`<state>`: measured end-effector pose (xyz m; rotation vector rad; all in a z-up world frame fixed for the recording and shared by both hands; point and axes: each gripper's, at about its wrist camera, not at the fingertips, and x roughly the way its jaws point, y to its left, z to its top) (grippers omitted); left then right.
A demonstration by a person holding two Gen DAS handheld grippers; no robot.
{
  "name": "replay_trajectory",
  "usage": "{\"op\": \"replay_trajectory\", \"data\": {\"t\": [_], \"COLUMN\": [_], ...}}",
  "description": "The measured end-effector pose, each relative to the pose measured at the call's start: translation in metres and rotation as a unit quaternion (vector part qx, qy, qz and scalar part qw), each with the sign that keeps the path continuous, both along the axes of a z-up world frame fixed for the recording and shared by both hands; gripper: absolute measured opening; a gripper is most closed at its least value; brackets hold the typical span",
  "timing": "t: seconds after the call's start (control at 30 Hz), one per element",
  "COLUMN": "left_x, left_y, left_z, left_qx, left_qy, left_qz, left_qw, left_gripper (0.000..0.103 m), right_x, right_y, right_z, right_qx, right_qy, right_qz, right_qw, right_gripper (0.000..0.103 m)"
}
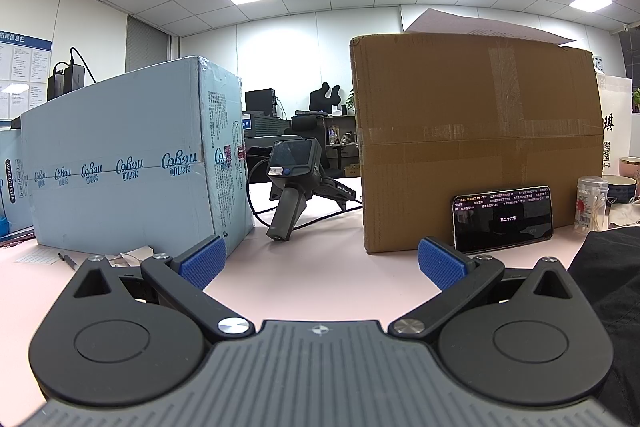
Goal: Fold clothes
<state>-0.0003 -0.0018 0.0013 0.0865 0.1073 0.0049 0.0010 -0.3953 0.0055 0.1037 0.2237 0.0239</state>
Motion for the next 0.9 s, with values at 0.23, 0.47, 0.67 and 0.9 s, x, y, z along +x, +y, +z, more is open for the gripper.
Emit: {"op": "replay_trajectory", "data": {"t": [0.23, 0.47, 0.67, 0.9], "left_x": [0.0, 0.0008, 0.0017, 0.0009], "left_y": [-0.0002, -0.0006, -0.0005, -0.0013], "left_z": [0.0002, 0.0007, 0.0006, 0.0006], "left_qx": [0.0, 0.0, 0.001, 0.001], "left_qy": [0.0, 0.0, 0.001, 0.001], "left_qz": [0.0, 0.0, 0.0, 0.0], "left_qw": [1.0, 1.0, 1.0, 1.0], "left_gripper": [0.103, 0.103, 0.103, 0.103], "right_x": [-0.0002, 0.0001, -0.0002, 0.0], "right_y": [0.0, -0.0001, 0.0, 0.0001], "right_z": [-0.0002, -0.0004, -0.0005, -0.0012], "right_qx": [0.0, 0.0, 0.0, 0.0], "right_qy": [0.0, 0.0, 0.0, 0.0], "right_qz": [0.0, 0.0, 0.0, 0.0], "right_qw": [1.0, 1.0, 1.0, 1.0], "right_gripper": [0.103, 0.103, 0.103, 0.103]}}
